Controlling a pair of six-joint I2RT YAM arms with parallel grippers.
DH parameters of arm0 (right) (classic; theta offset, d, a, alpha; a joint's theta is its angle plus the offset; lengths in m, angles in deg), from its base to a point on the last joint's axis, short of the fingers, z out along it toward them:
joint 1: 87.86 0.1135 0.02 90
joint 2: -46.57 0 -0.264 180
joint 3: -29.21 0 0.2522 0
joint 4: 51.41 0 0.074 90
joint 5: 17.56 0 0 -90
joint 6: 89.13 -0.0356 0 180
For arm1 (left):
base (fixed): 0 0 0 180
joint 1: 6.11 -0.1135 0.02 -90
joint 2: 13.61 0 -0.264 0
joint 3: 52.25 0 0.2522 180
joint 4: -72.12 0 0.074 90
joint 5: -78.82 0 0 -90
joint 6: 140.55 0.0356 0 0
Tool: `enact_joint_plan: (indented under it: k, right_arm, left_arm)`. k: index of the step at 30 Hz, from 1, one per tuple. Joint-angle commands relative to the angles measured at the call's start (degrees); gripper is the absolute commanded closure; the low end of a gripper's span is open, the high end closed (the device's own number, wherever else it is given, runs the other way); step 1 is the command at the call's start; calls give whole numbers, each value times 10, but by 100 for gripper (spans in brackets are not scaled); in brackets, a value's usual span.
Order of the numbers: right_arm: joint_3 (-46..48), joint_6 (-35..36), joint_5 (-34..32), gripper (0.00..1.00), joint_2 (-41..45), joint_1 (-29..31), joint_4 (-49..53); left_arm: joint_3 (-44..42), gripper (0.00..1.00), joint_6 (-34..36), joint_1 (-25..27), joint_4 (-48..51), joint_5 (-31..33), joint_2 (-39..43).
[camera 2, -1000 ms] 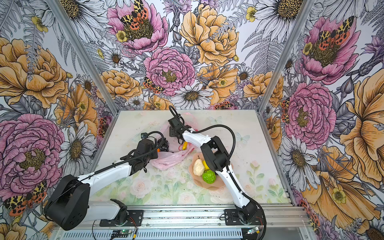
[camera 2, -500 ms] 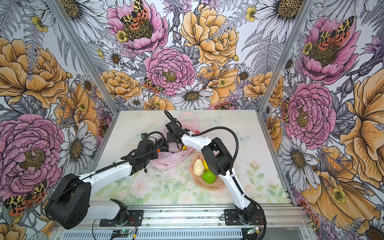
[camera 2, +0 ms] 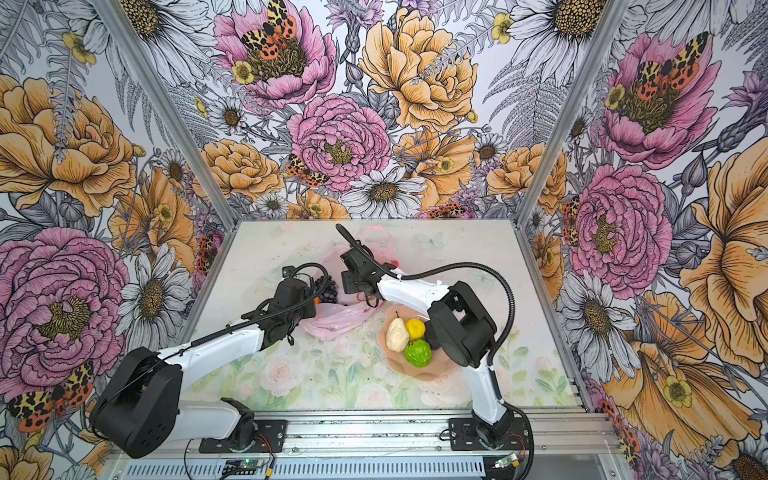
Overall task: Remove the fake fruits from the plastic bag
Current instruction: 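Carry the green fruit with the right gripper over the peach bowl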
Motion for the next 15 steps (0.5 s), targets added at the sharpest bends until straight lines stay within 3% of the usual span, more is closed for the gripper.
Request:
enact_joint_plan:
  k: [1,15]
  right_arm:
    - [43,24,-32,34,71,7,4]
    - [164,65,-134,35,243,19,116]
  left_arm:
    - [1,90,3,-6,-4,0,-4]
    - [1,90,3,-6,-3,0,-7]
